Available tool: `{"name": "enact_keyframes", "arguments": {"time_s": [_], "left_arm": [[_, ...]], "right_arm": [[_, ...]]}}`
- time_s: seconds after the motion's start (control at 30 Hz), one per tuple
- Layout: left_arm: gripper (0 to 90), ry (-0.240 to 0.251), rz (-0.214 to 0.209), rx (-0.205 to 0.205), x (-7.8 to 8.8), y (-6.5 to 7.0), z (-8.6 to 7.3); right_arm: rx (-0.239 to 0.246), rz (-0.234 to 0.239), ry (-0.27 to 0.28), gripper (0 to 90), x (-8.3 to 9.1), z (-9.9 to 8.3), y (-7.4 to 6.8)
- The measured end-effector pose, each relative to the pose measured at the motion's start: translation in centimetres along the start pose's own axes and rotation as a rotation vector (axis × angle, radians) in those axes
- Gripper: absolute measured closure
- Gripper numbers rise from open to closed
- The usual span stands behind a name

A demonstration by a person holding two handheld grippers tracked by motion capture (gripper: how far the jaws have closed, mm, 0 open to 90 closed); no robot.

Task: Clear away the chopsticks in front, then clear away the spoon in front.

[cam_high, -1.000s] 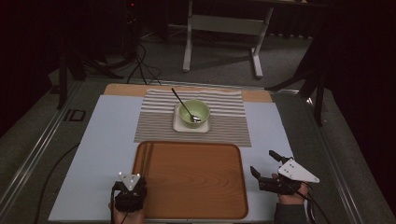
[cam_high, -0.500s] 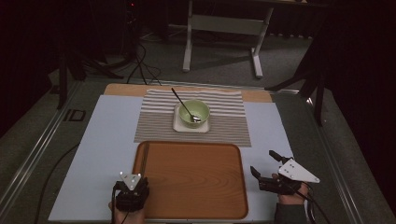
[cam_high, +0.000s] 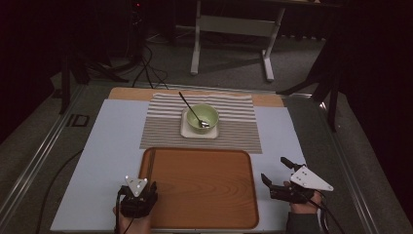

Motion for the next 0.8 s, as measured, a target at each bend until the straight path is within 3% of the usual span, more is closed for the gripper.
{"name": "enact_keyframes", "arguments": {"time_s": [0.8], "left_arm": [[61.3, 0.054, -0.058, -0.021, -0.2, 0.5, 3.0]], "right_arm": [[-0.003, -0.005, 0.0, 11.2, 0.1, 0.0, 0.1]]}}
Point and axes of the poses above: each handheld gripper's, and its own axes: x roughly backward along the jaws, z roughly out of its top, y roughly to its right, the point moved 3 cm from there along -x, roughly forward along the jaws, and after that the axes turned 7 degrees about x, right-handed, at the moved point
